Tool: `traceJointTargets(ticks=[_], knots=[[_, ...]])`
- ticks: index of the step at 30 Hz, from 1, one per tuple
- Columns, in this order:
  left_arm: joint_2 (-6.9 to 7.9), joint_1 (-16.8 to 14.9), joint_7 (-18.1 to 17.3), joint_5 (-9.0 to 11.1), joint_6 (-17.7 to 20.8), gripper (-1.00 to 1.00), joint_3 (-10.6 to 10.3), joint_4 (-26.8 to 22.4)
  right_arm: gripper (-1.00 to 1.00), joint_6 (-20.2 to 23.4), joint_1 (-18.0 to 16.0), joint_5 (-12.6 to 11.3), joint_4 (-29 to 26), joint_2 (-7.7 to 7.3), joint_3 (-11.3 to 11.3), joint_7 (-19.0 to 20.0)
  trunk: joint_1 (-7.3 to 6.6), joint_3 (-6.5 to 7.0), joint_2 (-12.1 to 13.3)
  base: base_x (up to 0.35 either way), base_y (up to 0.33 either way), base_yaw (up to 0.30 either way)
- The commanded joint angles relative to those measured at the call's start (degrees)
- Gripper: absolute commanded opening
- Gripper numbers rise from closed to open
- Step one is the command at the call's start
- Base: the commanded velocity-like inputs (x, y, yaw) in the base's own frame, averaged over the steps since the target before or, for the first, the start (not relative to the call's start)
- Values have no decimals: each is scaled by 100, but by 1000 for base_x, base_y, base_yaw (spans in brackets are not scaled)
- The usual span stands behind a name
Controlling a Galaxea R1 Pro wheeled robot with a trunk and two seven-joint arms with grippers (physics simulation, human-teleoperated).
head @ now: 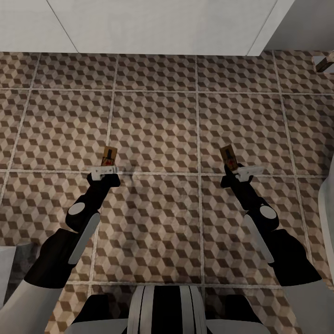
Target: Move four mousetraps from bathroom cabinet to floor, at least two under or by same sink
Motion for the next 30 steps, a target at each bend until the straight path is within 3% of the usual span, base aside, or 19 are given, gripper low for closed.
traceJointTargets(ticks=[1, 2, 6, 7, 10, 13, 17, 20, 25, 28, 30], knots=[[-35, -4, 62, 43, 93, -100, -13, -4, -100, 75, -10, -54, -9, 1, 5, -29, -1, -3, -1, 0, 0, 0], [-58, -6, 63, 43, 153, -100, -9, 1, -100, 94, -15, -53, -9, 5, 2, -30, -1, -3, -1, 0, 0, 0], [-303, -199, 75, 36, 1088, -100, 14, 79, -100, 172, -190, -47, -9, 48, -8, -48, -1, -3, -1, 0, 0, 0], [-339, -268, 75, 35, 1175, -100, 17, 111, -100, 177, -229, -47, -9, 54, -9, -50, -1, -3, -1, 0, 0, 0], [-527, -841, 77, 24, 1429, -100, 73, 501, -100, 202, -452, -42, -9, 105, -10, -59, -1, -3, -1, 0, 0, 0], [-597, -1554, 84, 18, 1502, -100, 147, 1130, -100, 452, -709, -25, 6, 278, -10, -62, -1, -3, -1, 0, 0, 0], [-678, -2251, 86, 16, 1519, -100, 173, 1958, -100, 826, -1099, -16, 95, 421, -10, -60, -1, -3, -1, 0, 0, 0], [-771, -2684, 86, 12, 1514, -100, 178, 2647, -100, 905, -1470, -14, 512, 510, -10, -60, -1, -3, -1, 0, 0, 0], [-808, -3109, 86, 11, 1511, -100, 180, 3207, -100, 905, -2124, -3, 1547, 825, -3, -52, -1, -3, -1, 0, 0, 0], [-840, -3204, 86, 8, 1506, -100, 180, 3450, -100, 868, -2553, 2, 2132, 928, 0, -52, -1, -3, -1, 0, 0, 0], [-851, -3256, 86, 7, 1415, -100, 180, 3563, -100, 744, -2845, 52, 2570, 1102, 4, -50, -1, -3, -1, 0, 0, 0]])
